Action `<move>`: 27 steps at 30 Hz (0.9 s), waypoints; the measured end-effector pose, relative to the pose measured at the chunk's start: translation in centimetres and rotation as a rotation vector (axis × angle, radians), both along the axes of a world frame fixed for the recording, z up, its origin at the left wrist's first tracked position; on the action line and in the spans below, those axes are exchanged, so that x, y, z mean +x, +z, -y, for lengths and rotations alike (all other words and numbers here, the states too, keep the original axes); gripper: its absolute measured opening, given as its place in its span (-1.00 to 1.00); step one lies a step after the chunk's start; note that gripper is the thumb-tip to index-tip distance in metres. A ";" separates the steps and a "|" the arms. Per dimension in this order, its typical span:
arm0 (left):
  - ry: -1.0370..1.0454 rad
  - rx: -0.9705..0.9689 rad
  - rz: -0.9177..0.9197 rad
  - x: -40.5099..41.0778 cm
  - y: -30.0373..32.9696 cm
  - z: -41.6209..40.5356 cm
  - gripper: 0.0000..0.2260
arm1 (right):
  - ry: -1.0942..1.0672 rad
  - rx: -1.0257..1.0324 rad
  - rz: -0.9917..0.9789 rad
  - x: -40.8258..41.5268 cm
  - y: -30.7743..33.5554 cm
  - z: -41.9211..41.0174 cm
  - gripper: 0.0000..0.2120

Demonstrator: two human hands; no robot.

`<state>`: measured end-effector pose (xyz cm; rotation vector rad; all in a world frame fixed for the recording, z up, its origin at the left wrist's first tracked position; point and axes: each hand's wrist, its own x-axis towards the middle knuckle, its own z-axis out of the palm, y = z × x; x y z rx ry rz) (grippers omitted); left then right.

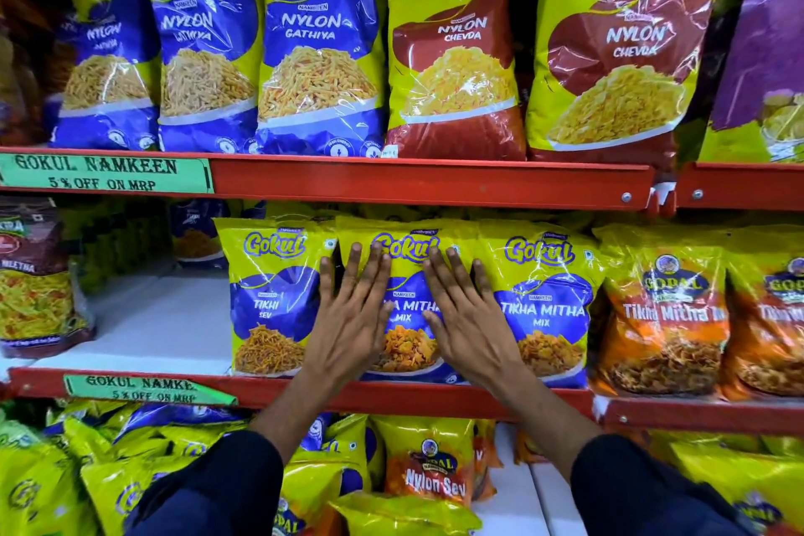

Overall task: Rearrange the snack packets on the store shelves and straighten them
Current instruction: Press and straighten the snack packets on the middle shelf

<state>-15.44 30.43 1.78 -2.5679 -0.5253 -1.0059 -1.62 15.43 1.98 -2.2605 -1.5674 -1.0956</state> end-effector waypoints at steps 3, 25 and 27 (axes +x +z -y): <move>-0.034 0.017 0.018 0.3 -0.2 2.2 -0.41 | -0.015 0.116 -0.027 0.4 -0.8 2.8 -0.39; -0.251 0.052 -0.036 8.0 -0.4 13.9 -0.41 | -0.156 0.244 -0.181 7.7 -3.4 15.0 -0.32; -0.292 0.049 -0.020 9.8 0.5 15.7 -0.42 | -0.190 0.262 -0.194 9.4 -2.9 17.3 -0.34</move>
